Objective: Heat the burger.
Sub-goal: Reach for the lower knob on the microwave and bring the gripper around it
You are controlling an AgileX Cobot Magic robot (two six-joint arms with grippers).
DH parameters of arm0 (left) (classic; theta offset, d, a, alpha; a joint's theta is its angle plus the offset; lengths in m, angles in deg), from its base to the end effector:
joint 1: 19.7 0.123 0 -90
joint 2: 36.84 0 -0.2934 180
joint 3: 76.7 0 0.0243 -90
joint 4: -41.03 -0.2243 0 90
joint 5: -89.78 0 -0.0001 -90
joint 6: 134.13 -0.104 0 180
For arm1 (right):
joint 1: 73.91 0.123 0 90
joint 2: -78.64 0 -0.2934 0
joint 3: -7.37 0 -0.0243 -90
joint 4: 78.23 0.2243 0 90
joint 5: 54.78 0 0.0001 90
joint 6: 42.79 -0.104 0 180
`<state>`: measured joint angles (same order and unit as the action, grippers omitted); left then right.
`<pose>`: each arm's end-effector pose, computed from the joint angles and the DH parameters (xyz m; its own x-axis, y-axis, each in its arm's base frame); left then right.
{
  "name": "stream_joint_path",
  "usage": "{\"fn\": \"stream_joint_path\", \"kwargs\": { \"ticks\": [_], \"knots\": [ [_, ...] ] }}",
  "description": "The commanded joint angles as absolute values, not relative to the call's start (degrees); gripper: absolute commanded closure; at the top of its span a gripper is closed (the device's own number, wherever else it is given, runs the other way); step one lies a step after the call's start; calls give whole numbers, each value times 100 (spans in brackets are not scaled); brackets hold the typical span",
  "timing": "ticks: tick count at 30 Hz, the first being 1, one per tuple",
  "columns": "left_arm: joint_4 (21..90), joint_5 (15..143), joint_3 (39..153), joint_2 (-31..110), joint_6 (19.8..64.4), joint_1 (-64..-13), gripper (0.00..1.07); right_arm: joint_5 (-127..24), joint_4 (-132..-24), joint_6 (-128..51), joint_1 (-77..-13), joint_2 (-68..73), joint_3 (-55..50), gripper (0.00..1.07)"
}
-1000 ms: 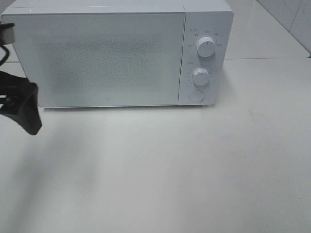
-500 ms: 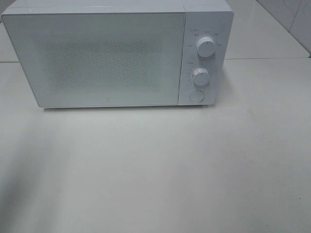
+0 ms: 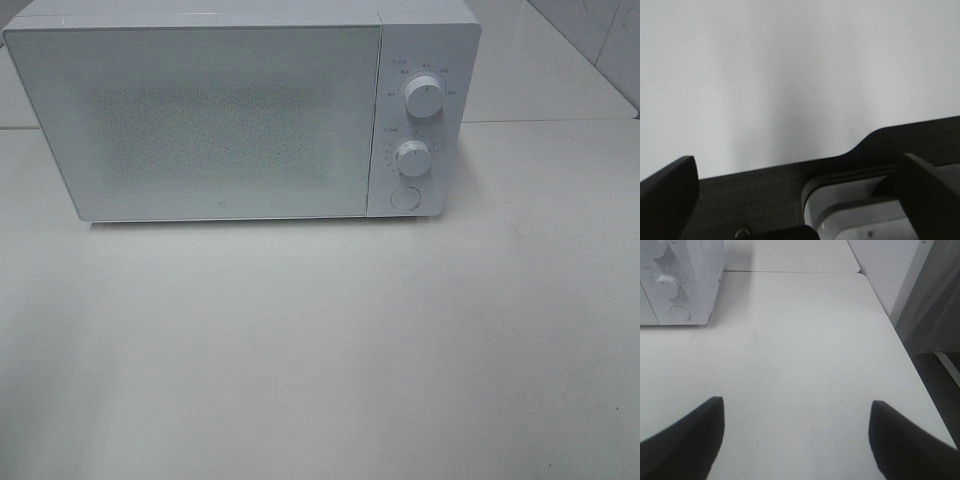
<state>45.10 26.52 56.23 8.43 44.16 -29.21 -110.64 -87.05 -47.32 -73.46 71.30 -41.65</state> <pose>0.0596 -0.0167 0.2520 -0.8982 0.1483 -0.4139 0.1888 0.9803 -0.0586 -0.0219 -0.0134 0.2664 -0.3739 -0.0107 -0.9274 0.1070 0.9928 -0.0546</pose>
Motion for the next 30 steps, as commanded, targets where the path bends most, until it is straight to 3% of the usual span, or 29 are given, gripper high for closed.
{"fn": "stream_joint_path", "kwargs": {
  "ticks": [1, 18, 25, 30],
  "knots": [
    [4447, 2824, 5560, 172, 4404, -2892, 6, -10978, -8682, -4715, -7369, 7274, -4176, 33],
    [4579, 2830, 5560, -1782, 4513, -2892, 6, -10978, -8682, -4715, -7369, 7274, -4176, 33],
    [4573, 2836, 5560, -2589, 4513, -2033, 6, -10978, -8682, -4715, -7369, 7274, -4176, 33],
    [4584, 2836, 5560, -3059, 4513, -1912, 6, -10978, -8682, -4715, -7369, 7274, -4176, 33]
  ]
}}
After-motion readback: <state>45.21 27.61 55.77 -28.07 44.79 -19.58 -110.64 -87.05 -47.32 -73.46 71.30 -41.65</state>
